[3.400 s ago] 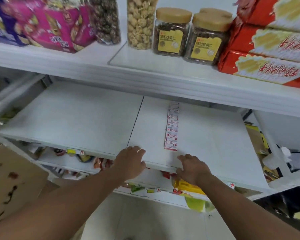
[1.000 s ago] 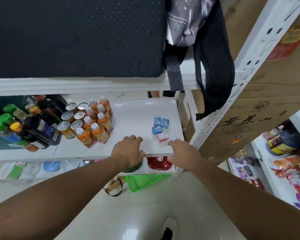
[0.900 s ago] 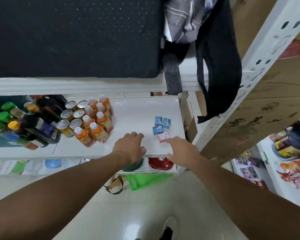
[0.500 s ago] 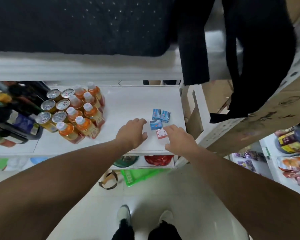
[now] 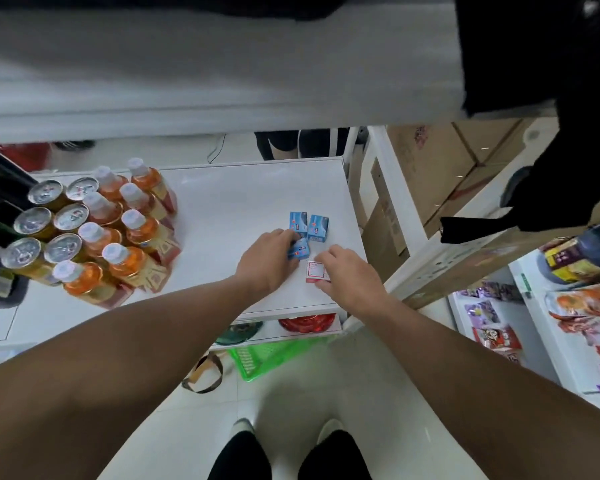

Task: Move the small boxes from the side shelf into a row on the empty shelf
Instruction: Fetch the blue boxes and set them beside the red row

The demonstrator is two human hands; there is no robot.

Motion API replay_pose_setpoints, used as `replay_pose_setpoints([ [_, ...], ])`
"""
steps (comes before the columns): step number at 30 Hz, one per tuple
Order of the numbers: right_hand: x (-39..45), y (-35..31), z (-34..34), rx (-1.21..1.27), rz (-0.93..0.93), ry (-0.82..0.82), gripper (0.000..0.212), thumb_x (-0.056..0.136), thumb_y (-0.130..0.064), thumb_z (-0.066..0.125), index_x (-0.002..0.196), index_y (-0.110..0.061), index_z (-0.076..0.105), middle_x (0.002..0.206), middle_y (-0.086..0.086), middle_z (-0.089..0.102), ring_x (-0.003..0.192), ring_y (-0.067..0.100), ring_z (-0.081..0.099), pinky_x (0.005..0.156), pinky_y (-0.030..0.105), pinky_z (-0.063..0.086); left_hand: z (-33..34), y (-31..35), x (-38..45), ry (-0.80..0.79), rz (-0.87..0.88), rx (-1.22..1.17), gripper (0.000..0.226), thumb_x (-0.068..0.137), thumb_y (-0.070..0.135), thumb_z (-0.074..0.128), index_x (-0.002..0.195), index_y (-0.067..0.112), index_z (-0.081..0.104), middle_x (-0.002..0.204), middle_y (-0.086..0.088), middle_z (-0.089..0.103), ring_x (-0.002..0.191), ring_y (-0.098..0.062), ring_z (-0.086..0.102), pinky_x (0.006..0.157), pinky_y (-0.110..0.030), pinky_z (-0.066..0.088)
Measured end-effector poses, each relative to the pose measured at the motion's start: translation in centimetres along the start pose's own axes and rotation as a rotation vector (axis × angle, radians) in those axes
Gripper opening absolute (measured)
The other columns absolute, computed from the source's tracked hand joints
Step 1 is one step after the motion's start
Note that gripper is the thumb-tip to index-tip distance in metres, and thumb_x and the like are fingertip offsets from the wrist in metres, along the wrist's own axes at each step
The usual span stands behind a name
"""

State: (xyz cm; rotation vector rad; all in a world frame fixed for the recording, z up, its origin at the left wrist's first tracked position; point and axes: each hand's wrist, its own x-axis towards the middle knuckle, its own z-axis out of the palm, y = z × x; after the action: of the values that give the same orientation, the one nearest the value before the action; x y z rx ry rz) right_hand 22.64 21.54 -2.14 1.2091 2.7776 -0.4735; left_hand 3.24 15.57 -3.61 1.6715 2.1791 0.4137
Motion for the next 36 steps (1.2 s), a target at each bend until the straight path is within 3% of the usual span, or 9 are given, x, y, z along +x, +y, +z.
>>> replay_pose_setpoints([
  [9, -5.4, -1.5, -4.3, 0.122, 0.042, 0.025, 0.029, 0.092, -0.027, 0.073, 0.116, -0.028, 0.058, 0.107, -0.003, 0.061, 0.101, 0.023, 0.060, 0.081, 0.042, 0.056, -6.3, -0.2, -6.3, 0.020, -0.052, 0.006, 0.040, 0.094, 0.026, 0.075, 0.133, 0.020, 0.068, 0.121, -0.002, 0.072, 0.107, -0.026, 0.067, 0.094, -0.042, 0.056],
  [15, -9.0, -1.6, -7.6, 0.115, 0.015, -0.008, 0.033, 0.094, -0.027, 0.071, 0.125, -0.027, 0.058, 0.113, -0.001, 0.061, 0.104, 0.024, 0.062, 0.086, 0.044, 0.057, -9.9, 2.1, -10.4, 0.019, -0.048, 0.044, 0.043, 0.094, 0.027, 0.077, 0.136, 0.021, 0.068, 0.125, 0.000, 0.072, 0.111, -0.024, 0.067, 0.098, -0.037, 0.054],
  [21, -12.3, -1.2, -10.1, 0.072, 0.015, 0.066, 0.030, 0.094, -0.028, 0.071, 0.122, -0.028, 0.060, 0.108, -0.003, 0.062, 0.097, 0.020, 0.060, 0.076, 0.037, 0.053, -11.3, 4.6, -11.9, 0.013, 0.021, 0.057, 0.044, 0.094, 0.030, 0.075, 0.137, 0.024, 0.068, 0.124, 0.003, 0.072, 0.111, -0.022, 0.066, 0.097, -0.037, 0.053],
  [25, -15.1, -1.1, -10.8, 0.081, 0.128, 0.117, 0.027, 0.093, -0.029, 0.074, 0.115, -0.029, 0.060, 0.102, -0.005, 0.062, 0.095, 0.019, 0.064, 0.076, 0.032, 0.055, -11.2, 6.2, -12.0, 0.018, 0.115, 0.077, 0.043, 0.094, 0.033, 0.075, 0.136, 0.026, 0.068, 0.123, 0.004, 0.073, 0.109, -0.022, 0.064, 0.092, -0.037, 0.054],
  [29, -19.9, -1.8, -10.6, 0.122, 0.299, 0.163, 0.032, 0.089, -0.033, 0.078, 0.117, -0.026, 0.064, 0.111, 0.000, 0.070, 0.100, 0.024, 0.069, 0.087, 0.043, 0.061, -10.5, 8.0, -12.8, -0.036, 0.255, 0.060, 0.045, 0.096, 0.035, 0.074, 0.139, 0.026, 0.066, 0.129, 0.004, 0.071, 0.114, -0.022, 0.063, 0.096, -0.038, 0.055],
  [32, -24.2, -2.3, -10.3, 0.112, 0.452, 0.156, 0.029, 0.090, -0.036, 0.074, 0.117, -0.031, 0.064, 0.112, -0.003, 0.070, 0.103, 0.023, 0.069, 0.081, 0.037, 0.056, -9.6, 9.7, -13.8, -0.098, 0.356, 0.016, 0.042, 0.096, 0.035, 0.074, 0.137, 0.029, 0.067, 0.128, 0.007, 0.070, 0.114, -0.020, 0.062, 0.097, -0.039, 0.054],
  [36, -29.8, -2.7, -10.2, 0.085, 0.606, 0.159, 0.026, 0.090, -0.038, 0.072, 0.113, -0.028, 0.066, 0.108, 0.001, 0.068, 0.099, 0.026, 0.066, 0.075, 0.036, 0.051, -8.7, 12.8, -14.9, -0.161, 0.489, 0.023, 0.025, 0.093, 0.032, 0.073, 0.118, 0.029, 0.072, 0.110, 0.009, 0.073, 0.097, -0.015, 0.065, 0.084, -0.037, 0.058],
])
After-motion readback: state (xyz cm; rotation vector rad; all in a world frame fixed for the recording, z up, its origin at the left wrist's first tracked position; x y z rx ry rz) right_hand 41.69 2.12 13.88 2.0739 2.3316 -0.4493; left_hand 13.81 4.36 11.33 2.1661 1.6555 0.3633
